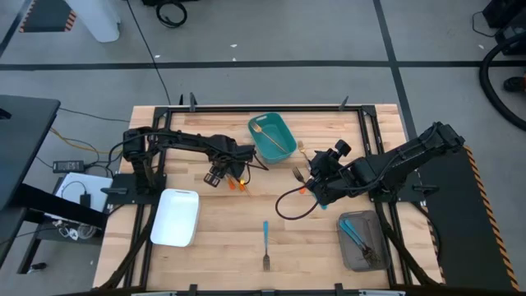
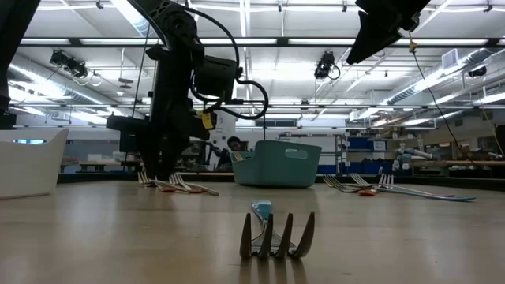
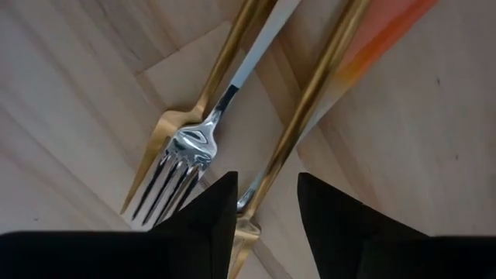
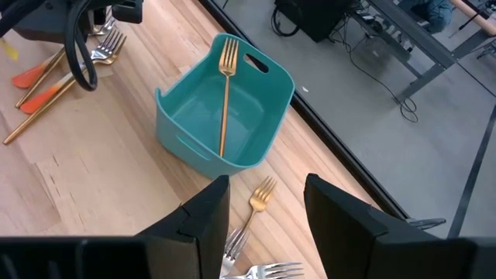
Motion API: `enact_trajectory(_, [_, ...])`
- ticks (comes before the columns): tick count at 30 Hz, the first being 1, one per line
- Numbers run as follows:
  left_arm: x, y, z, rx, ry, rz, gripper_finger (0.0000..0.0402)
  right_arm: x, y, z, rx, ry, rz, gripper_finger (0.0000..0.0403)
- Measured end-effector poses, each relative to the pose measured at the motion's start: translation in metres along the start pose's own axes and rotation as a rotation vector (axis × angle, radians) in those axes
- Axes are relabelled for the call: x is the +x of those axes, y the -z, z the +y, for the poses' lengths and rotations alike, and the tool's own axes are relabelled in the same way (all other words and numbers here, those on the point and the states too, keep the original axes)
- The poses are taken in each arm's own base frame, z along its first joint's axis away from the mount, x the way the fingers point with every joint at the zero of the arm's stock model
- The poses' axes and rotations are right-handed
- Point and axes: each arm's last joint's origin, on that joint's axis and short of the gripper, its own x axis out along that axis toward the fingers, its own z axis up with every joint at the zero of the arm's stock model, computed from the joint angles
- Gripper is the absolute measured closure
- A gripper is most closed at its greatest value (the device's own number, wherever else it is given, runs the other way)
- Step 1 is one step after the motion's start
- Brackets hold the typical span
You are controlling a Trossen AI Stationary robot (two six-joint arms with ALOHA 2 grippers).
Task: Sort silverware by color (type)
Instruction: Put the gold fork into the green bin
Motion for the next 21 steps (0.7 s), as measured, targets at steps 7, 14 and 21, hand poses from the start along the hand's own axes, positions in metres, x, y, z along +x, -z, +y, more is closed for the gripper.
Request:
enact_trajectory(7, [0.0001, 0.0, 0.0001, -0.017, -0.001, -0.001, 0.0258, 0.0, 0.0, 0.0, 0.0, 0.0, 0.0, 0.023])
enact_trajectory(14, [0.0027, -0.0009, 0.0002, -0.016, 0.003, 0.004, 0.0266, 0.0, 0.0, 0.0, 0.0, 0.0, 0.0, 0.023])
enact_trajectory(21, [0.0055, -0.0005, 0.0004, -0.014, -0.011, 0.035, 0.0306, 0.0, 0.0, 0.0, 0.0, 0.0, 0.0, 0.023])
